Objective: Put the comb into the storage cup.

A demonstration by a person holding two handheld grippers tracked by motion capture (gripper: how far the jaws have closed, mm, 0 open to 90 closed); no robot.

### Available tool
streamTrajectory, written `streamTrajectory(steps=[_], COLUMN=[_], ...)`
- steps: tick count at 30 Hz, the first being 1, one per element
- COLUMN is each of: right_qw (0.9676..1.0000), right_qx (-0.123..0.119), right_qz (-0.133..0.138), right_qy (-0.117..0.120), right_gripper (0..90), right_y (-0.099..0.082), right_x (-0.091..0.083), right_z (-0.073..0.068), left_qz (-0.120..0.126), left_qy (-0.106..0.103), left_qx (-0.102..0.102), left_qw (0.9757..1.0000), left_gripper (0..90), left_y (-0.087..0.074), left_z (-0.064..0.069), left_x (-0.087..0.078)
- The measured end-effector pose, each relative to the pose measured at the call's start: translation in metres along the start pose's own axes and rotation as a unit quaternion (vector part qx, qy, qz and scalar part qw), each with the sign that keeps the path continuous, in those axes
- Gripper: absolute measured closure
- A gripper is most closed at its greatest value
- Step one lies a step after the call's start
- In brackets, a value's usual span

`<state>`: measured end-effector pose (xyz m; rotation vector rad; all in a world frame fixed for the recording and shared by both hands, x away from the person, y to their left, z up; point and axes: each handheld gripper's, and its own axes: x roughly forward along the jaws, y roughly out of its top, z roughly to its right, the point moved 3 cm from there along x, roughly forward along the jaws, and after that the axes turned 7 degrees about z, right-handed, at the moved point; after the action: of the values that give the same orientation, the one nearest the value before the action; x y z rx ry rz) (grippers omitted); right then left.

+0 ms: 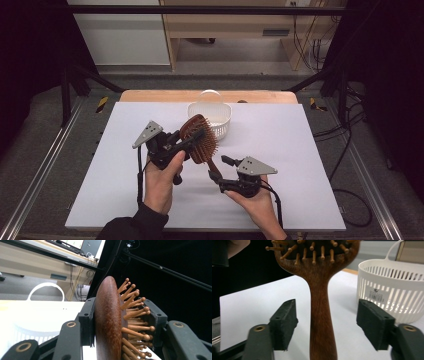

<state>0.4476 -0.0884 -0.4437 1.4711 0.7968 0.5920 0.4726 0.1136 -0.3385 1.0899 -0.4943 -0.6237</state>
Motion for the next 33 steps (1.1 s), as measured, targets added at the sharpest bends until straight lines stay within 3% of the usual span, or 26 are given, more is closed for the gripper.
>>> streamTrajectory(steps=[4, 7, 9, 14, 21, 29, 33], right_qw=[1.0000, 0.9997, 0.9995, 0.9988, 0.9965, 0.9912, 0.9870], right_qx=[0.000, 0.002, 0.006, 0.024, 0.035, 0.019, 0.007], right_qz=[0.009, 0.008, -0.003, -0.002, 0.010, 0.035, 0.045], right_qy=[-0.003, -0.022, -0.031, -0.042, -0.075, -0.126, -0.154], right_gripper=[27.7, 24.4, 21.4, 12.1, 9.9, 8.8, 8.5], right_y=[0.000, 0.000, -0.002, -0.006, -0.007, -0.016, -0.022], right_x=[-0.006, -0.009, -0.012, -0.026, -0.052, -0.080, -0.095], right_z=[0.007, 0.014, 0.019, 0.034, 0.055, 0.075, 0.080], left_qz=[0.004, 0.008, 0.011, 0.014, 0.018, 0.020, 0.023], left_qy=[0.003, 0.006, 0.006, 0.008, 0.009, 0.011, 0.008], left_qx=[0.011, 0.027, 0.029, 0.033, 0.039, 0.042, 0.049], left_qw=[0.9999, 0.9996, 0.9995, 0.9993, 0.9990, 0.9989, 0.9985], left_gripper=[51.0, 50.9, 50.9, 50.8, 50.8, 50.7, 50.7], left_y=[0.007, 0.015, 0.019, 0.026, 0.037, 0.046, 0.054], left_z=[-0.001, 0.000, 0.002, 0.003, 0.005, 0.006, 0.009], left_x=[0.000, -0.001, 0.000, 0.000, 0.004, 0.009, 0.012])
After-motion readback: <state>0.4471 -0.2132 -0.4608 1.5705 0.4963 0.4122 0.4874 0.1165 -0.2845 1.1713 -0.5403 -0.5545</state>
